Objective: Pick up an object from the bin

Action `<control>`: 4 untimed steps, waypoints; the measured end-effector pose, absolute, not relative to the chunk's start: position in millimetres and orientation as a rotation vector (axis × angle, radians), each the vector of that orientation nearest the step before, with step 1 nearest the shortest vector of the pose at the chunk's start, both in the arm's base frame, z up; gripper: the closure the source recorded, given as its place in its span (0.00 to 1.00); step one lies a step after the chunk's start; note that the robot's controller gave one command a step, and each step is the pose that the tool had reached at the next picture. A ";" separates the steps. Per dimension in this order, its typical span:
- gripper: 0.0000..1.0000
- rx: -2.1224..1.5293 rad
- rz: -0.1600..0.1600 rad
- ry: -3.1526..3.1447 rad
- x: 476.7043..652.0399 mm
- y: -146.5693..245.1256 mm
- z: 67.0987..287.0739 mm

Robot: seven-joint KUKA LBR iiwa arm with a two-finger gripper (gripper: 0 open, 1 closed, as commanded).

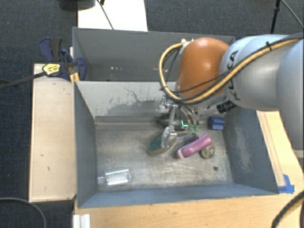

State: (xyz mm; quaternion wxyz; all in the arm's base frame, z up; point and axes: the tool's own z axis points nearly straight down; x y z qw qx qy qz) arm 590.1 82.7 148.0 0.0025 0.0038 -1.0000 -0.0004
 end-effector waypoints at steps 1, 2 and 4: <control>0.00 0.504 -0.004 -3.109 577.7 28.6 72.9; 0.00 0.646 0.000 -3.081 570.7 16.4 101.5; 0.00 0.894 0.000 -3.020 576.8 37.4 72.7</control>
Offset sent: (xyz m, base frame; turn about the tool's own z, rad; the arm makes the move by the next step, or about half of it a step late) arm -0.0147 -0.0549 -0.0780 -0.3162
